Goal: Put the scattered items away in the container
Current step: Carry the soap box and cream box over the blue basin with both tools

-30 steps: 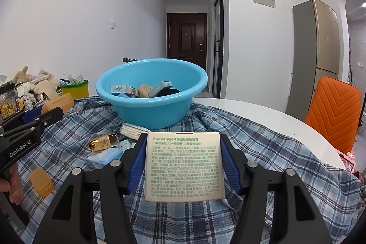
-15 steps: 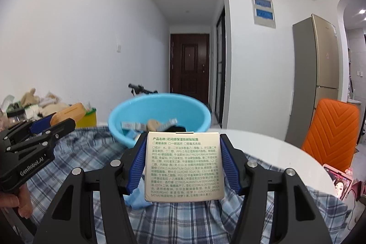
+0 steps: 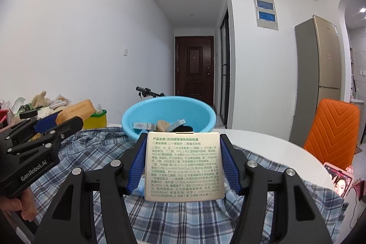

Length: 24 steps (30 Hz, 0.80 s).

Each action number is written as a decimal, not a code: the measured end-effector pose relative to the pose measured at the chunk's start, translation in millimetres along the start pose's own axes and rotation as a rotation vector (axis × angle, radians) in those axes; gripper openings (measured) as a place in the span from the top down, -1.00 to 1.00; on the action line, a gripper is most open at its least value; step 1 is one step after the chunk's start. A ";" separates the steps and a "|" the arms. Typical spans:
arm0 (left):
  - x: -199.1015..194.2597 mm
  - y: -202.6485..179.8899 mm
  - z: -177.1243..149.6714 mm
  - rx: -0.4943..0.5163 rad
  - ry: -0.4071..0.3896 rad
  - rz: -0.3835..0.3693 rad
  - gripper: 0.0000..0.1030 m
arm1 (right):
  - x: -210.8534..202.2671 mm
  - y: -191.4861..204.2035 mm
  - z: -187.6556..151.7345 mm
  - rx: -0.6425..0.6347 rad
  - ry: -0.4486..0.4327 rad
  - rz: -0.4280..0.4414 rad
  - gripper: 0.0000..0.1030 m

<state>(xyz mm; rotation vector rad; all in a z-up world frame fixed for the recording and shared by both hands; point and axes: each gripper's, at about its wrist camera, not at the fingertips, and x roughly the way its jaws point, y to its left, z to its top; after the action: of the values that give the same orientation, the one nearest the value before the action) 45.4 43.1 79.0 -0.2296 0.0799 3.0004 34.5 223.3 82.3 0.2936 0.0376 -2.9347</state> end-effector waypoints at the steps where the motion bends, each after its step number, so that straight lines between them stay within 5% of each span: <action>1: -1.4 -0.3 -1.1 -0.002 0.004 -0.002 0.14 | 1.5 0.1 -1.2 0.002 0.006 0.002 -0.14; 18: 48.5 5.5 27.9 -0.016 0.012 0.012 0.14 | 43.1 -4.8 37.5 0.005 0.004 0.034 -0.14; 24: 80.0 24.5 61.9 -0.090 0.038 -0.057 0.14 | 81.6 -13.0 64.6 -0.008 0.042 0.039 -0.14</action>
<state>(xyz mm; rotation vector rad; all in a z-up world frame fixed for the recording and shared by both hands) -45.4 32.8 128.7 -0.2930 -0.0577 2.9464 -59.0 217.9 129.5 0.3505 0.0486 -2.8889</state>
